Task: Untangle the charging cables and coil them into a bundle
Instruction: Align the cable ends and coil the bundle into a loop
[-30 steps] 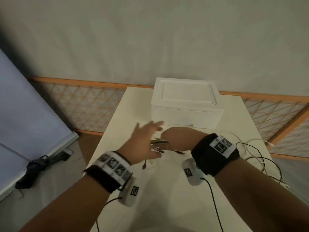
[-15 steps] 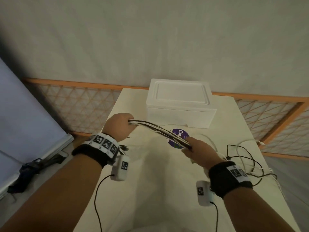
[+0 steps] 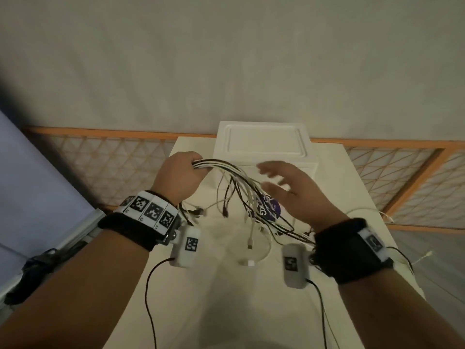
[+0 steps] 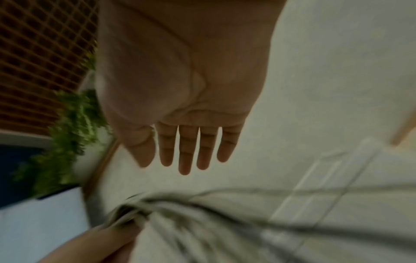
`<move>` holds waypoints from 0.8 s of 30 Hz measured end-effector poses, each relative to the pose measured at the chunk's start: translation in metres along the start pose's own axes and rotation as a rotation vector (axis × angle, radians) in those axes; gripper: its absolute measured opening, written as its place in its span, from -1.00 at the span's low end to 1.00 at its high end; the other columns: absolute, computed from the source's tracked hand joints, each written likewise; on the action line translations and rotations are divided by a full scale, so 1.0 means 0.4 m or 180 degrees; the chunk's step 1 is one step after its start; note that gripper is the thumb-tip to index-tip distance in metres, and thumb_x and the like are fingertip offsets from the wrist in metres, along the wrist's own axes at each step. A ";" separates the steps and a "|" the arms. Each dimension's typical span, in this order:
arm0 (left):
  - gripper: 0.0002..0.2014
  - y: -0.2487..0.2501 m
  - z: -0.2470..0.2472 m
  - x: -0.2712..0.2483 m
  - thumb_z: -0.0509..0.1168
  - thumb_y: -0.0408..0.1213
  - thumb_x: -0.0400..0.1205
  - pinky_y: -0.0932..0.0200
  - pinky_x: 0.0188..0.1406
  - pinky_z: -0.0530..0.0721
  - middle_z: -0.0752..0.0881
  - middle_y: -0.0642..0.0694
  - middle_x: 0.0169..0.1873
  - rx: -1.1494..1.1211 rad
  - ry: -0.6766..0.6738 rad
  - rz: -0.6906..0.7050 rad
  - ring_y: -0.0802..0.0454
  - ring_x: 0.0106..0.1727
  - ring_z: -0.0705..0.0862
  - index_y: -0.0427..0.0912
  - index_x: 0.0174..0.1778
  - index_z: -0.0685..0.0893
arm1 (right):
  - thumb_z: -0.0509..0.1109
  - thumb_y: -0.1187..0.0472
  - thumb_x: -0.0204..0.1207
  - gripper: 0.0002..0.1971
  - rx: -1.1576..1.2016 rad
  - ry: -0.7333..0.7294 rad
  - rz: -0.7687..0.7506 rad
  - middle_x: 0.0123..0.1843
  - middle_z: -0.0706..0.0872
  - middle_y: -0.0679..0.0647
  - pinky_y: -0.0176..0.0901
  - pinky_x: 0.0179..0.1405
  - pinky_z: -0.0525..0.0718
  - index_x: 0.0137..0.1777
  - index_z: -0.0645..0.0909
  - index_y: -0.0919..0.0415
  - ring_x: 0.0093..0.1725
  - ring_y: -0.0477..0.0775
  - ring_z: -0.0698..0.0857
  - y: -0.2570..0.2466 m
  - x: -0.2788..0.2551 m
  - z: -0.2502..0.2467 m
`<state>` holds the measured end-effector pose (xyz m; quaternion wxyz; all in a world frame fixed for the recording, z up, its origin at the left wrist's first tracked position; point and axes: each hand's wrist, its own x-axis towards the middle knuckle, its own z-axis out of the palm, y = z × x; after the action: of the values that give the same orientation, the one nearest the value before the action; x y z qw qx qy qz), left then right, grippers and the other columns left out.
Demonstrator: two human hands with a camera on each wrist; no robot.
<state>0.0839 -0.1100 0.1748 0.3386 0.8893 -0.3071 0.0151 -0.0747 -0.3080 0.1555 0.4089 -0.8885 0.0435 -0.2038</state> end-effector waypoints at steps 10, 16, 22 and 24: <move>-0.83 -0.044 -0.150 0.031 0.30 -0.38 0.53 0.16 -0.48 0.33 0.54 -0.10 -0.51 -0.0777 0.0782 -0.0733 0.04 -0.51 0.40 -0.15 -0.39 0.63 | 0.16 0.04 0.62 -0.77 -0.1722 -0.1473 0.1387 0.02 0.75 0.10 -0.06 0.00 0.65 0.13 0.59 0.03 0.06 0.17 0.71 0.247 -0.143 0.203; -0.83 -0.076 -0.202 0.046 0.34 -0.34 0.50 0.12 -0.42 0.34 0.49 -0.22 -0.52 -0.0492 0.0872 -0.0775 -0.08 -0.46 0.41 -0.36 -0.37 0.62 | 0.44 -0.06 0.42 -0.54 -0.2344 -0.1327 0.1726 0.23 0.70 -0.03 -0.09 0.22 0.59 0.32 0.54 -0.04 0.25 0.08 0.64 0.380 -0.245 0.128; -0.73 -0.003 -0.151 0.049 0.34 -0.23 0.56 0.13 -0.44 0.38 0.58 -0.18 -0.51 -0.0283 0.0546 -0.0359 0.00 -0.46 0.49 -0.28 -0.43 0.62 | 0.63 -0.02 0.28 -0.45 0.0089 0.0014 0.0657 0.21 0.59 -0.25 -0.38 0.18 0.54 0.28 0.55 -0.10 0.15 -0.31 0.56 0.116 -0.053 0.053; -0.70 0.029 -0.118 0.049 0.36 -0.18 0.53 0.12 -0.43 0.37 0.57 -0.20 -0.50 -0.0417 0.0475 -0.0257 0.00 -0.47 0.47 -0.32 -0.42 0.61 | 0.44 -0.01 0.51 -0.76 0.0235 0.0381 -0.0058 0.06 0.65 -0.32 -0.56 0.02 0.49 0.16 0.65 -0.05 0.04 -0.37 0.59 -0.006 0.009 0.049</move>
<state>0.1020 -0.0984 0.2224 0.4183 0.8733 -0.2453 0.0475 -0.0637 -0.2934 0.1471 0.4362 -0.8593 0.0523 -0.2618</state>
